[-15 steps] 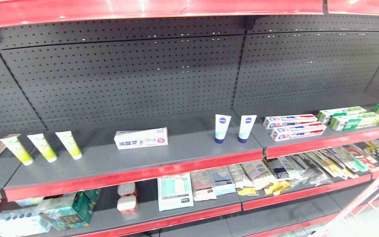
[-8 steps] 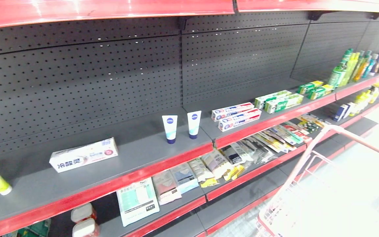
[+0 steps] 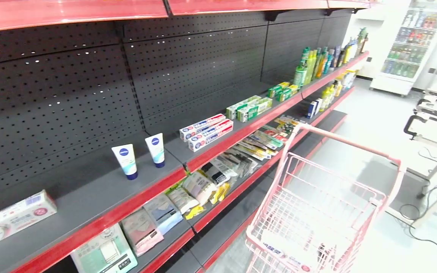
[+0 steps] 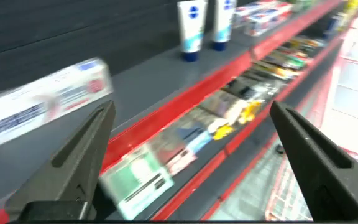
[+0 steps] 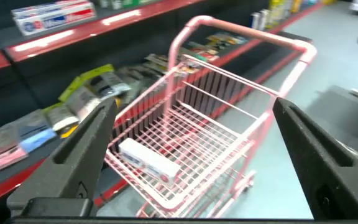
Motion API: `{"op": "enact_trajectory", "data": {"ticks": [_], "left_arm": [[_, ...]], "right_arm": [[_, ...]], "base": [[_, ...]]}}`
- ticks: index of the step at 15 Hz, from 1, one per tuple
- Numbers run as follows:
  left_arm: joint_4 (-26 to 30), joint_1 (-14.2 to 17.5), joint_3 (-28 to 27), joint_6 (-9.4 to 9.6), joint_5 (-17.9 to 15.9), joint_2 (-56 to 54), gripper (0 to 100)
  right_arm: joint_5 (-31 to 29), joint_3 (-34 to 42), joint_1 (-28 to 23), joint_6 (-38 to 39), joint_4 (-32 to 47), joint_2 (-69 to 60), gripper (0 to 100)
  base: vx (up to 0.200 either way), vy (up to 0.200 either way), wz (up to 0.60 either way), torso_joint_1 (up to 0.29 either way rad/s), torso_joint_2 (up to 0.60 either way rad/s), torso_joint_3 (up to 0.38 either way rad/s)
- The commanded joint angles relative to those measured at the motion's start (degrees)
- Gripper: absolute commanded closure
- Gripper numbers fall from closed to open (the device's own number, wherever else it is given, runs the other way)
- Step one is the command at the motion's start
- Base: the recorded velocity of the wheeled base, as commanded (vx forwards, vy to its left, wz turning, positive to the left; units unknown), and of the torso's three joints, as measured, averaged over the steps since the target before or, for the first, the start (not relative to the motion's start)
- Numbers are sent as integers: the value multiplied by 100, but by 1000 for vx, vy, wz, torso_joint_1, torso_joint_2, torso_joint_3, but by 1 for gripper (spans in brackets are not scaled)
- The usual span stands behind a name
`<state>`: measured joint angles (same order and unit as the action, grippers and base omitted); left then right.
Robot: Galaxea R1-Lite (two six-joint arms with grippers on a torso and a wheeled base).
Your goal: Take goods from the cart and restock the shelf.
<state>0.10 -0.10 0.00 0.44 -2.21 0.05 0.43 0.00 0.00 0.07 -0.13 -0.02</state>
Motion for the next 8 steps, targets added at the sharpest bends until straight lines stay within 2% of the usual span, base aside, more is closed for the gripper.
{"op": "enact_trajectory", "data": {"ticks": [1,2,8], "left_arm": [[-1,1,0,0,1,4,0],[-1,1,0,0,1,4,0],[-1,1,0,-9,1,4,0]], "right_arm": [[1,0,0,1,-4,2,0],[1,0,0,-7,-4,2,0],[1,0,0,-25,-4,2,0]], "base": [[0,0,-600,2,2,-2],[0,0,-600,12,2,2],[0,0,0,0,0,0]]}}
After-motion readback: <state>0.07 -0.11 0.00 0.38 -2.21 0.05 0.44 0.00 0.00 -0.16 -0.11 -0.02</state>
